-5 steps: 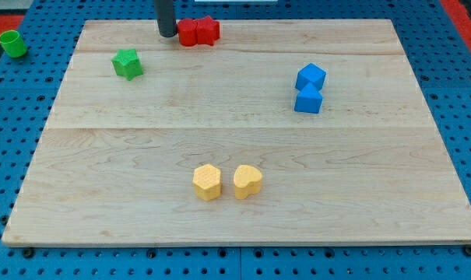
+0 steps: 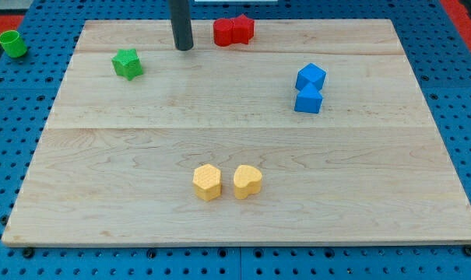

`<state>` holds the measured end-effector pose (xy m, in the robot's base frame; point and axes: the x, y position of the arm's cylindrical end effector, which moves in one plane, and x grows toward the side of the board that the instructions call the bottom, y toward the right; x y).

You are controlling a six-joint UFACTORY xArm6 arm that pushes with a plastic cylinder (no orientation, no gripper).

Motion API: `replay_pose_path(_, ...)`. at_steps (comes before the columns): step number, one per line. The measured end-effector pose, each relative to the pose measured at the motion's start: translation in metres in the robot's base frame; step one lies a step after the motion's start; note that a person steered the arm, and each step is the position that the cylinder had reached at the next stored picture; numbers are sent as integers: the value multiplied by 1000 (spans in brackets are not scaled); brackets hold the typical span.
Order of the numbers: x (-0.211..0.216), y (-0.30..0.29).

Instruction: Slightly move the green star to the left

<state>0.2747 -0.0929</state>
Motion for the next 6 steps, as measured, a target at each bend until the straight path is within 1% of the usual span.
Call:
replay_pose_path(1,30,-20)
replay_pose_path(2,39,-66)
replay_pose_path(3,39,-99)
replay_pose_path(4,40,-52)
replay_pose_path(5,46,7)
replay_pose_path(6,46,17)
